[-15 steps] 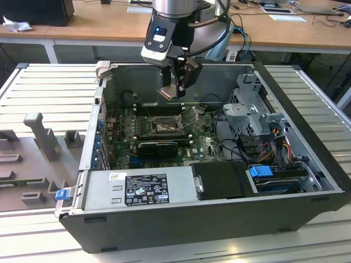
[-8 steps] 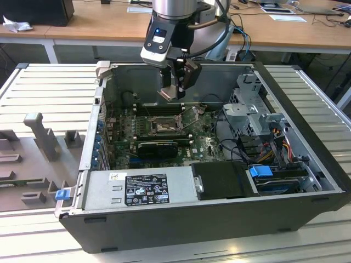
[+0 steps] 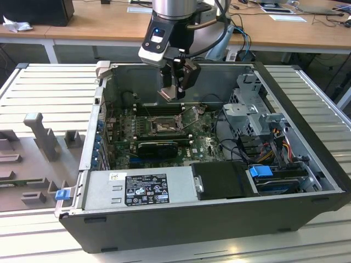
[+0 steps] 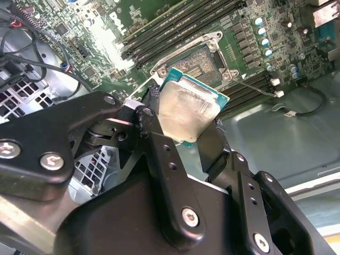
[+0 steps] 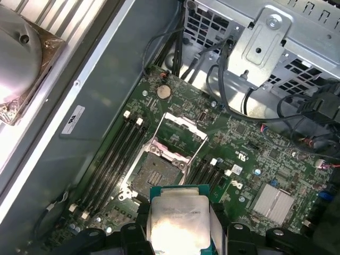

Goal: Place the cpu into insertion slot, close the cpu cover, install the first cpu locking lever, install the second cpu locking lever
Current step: 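Place the cpu into insertion slot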

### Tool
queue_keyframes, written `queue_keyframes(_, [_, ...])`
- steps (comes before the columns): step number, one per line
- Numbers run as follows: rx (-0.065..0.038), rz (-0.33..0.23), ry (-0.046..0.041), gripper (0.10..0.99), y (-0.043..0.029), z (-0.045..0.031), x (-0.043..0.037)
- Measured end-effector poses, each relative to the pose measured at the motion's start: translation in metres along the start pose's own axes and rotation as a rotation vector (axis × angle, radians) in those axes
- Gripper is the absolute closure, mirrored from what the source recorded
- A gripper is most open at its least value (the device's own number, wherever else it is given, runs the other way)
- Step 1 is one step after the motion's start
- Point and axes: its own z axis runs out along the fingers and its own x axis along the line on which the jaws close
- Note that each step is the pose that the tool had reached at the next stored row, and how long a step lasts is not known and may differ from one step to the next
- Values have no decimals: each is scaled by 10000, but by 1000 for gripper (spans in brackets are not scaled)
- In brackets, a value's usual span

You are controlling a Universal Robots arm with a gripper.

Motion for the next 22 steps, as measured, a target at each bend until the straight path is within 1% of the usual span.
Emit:
queue_keyframes(10, [-8,478,-39,557,0,2,0])
queue_keyframes(16, [-17,1025,-85,557,0,3,0])
queue_keyframes(22, [-24,1427,-118,557,0,4,0])
